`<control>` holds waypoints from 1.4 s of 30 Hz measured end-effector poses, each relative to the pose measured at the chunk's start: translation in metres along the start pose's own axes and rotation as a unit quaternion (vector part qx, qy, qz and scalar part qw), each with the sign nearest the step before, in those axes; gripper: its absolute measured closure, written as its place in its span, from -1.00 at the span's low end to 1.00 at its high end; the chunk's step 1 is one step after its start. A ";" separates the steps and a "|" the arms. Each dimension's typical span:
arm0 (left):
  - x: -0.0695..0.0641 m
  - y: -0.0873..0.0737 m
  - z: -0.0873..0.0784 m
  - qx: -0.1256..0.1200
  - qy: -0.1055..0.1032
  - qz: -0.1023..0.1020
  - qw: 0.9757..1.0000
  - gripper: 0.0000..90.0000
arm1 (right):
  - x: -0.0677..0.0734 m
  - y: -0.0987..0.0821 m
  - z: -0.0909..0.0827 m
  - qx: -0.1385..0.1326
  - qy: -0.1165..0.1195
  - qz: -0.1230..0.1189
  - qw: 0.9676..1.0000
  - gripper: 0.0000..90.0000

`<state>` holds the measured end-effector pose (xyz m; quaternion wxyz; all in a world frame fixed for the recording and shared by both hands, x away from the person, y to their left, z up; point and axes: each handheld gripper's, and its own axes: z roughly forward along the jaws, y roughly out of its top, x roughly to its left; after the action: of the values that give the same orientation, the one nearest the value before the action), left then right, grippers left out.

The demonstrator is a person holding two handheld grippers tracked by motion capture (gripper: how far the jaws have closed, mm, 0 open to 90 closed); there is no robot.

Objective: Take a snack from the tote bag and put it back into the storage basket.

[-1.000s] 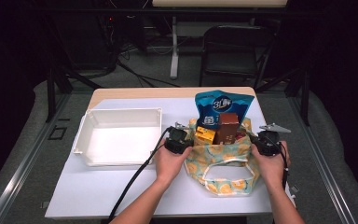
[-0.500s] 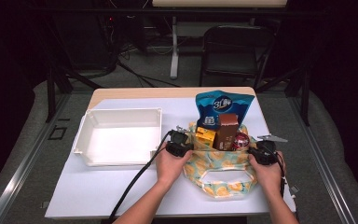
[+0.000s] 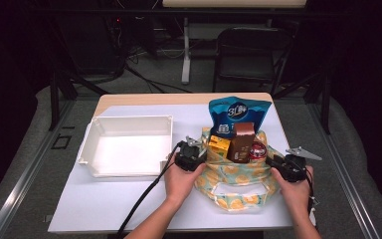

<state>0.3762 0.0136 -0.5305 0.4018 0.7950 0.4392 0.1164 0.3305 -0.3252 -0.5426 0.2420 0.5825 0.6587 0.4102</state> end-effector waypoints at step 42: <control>-0.002 -0.017 0.021 0.020 -0.021 0.013 1.000 1.00 | 0.017 -0.016 0.015 0.085 0.028 -0.015 0.996 0.99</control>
<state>0.3761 0.0054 -0.5565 0.3933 0.8108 0.4226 0.0965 0.3298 -0.3042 -0.5613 0.1795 0.5795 0.7060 0.3655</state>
